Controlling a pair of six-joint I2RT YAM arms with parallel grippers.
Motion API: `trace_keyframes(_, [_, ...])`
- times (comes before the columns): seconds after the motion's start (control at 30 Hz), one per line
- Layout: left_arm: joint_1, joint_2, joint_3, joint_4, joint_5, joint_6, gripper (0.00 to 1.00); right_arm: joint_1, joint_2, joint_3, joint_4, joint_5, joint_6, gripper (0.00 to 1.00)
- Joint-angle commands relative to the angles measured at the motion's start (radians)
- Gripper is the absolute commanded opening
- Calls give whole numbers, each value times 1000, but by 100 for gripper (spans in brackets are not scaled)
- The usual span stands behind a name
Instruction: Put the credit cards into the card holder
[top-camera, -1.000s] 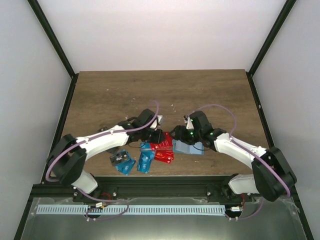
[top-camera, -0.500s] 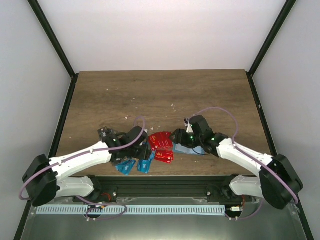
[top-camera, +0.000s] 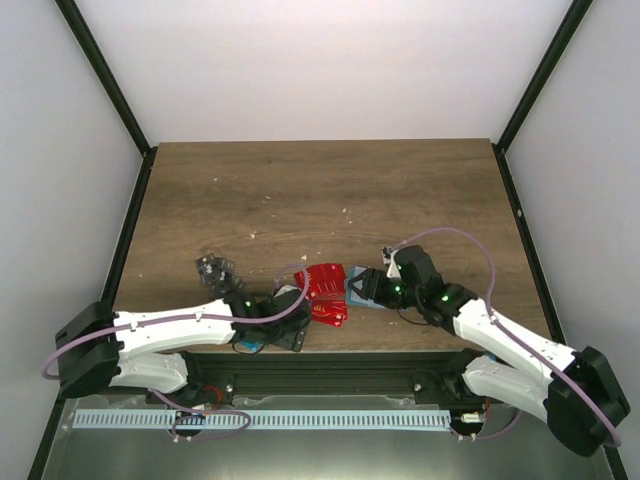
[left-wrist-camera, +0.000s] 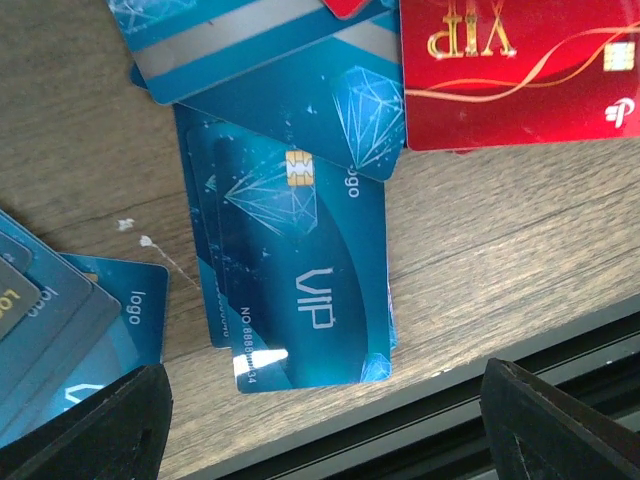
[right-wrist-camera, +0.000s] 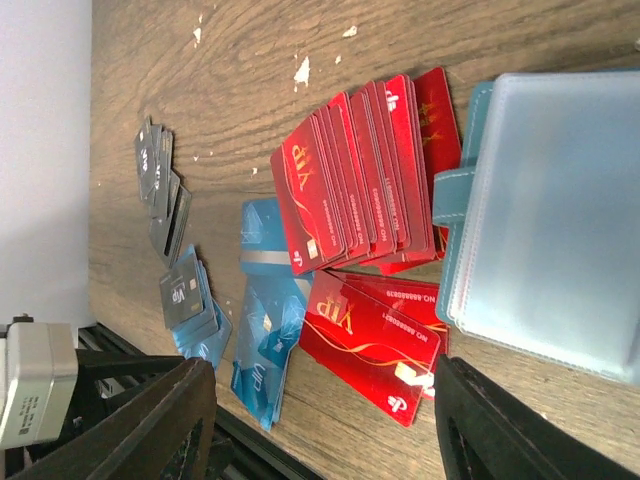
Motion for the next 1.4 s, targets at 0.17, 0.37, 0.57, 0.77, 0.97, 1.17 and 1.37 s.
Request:
trace_keyframes(0.17, [-36,109,-35,44,-2,-48,86,10,-68,-26,-48,20,11,62])
trace_keyframes(0.37, [-42,141,-61,74,-10,-57,84,9,-72,-34,-42,15,14,62])
trace_keyframes(0.57, [-43,142,-65,116,-3,-34,81,9,-72,-32,-43,17,13,62])
trace_keyframes(0.77, [-44,167,-61,120,-5,-25,76,9,-69,-33,-46,21,13,62])
trace_keyframes(0.97, [-49,165,-70,100,-5,-40,71,9,-68,-35,-46,22,16,62])
trace_keyframes(1.17, [-71,163,-66,84,-4,-45,64,9,-67,-35,-48,21,16,62])
trace_keyframes(1.37, [-92,180,-65,66,-21,-70,61,9,-74,-39,-48,18,21,62])
